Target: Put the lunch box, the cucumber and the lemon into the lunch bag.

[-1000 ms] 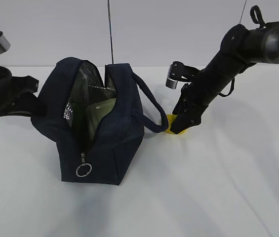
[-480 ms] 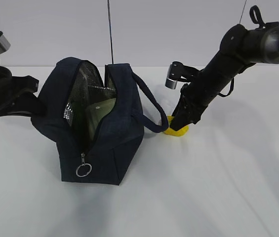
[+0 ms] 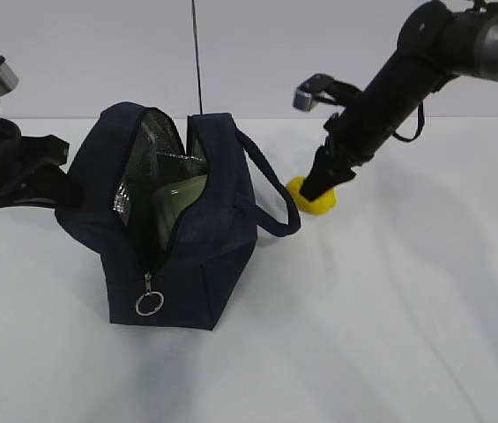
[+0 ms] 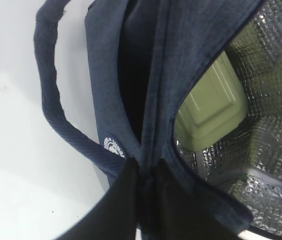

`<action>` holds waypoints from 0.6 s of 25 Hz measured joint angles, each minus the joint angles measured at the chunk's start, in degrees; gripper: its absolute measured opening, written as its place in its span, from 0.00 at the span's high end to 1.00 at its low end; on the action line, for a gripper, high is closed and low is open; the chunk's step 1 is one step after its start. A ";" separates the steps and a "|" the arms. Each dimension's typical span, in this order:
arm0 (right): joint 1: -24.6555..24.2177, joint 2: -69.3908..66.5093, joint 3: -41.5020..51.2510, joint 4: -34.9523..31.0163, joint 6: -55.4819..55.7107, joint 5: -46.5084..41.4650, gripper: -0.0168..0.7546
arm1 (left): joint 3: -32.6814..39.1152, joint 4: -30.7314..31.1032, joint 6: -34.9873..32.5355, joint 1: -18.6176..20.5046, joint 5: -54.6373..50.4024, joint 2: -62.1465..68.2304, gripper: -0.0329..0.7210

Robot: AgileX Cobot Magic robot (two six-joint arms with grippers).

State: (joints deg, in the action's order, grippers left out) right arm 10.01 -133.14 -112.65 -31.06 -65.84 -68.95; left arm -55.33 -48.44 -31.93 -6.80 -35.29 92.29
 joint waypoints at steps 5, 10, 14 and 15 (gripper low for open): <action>0.00 0.41 -10.09 0.00 25.50 -0.63 0.59 | 0.00 -0.10 0.00 0.00 -0.18 0.00 0.93; 0.00 0.67 -17.06 -6.36 51.80 -1.05 0.59 | 0.00 -0.10 0.00 0.00 -0.40 0.00 0.93; 0.67 1.48 -17.65 -18.17 59.39 -1.18 0.59 | 0.00 -0.56 0.00 0.00 -0.53 0.00 0.93; 1.28 1.59 -17.69 -20.74 59.93 -1.18 0.59 | 0.00 -0.67 0.00 0.00 -0.53 0.00 0.93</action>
State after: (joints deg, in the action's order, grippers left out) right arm 11.30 -131.55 -130.35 -51.79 -5.92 -70.14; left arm -55.33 -49.10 -31.93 -6.80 -35.81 92.29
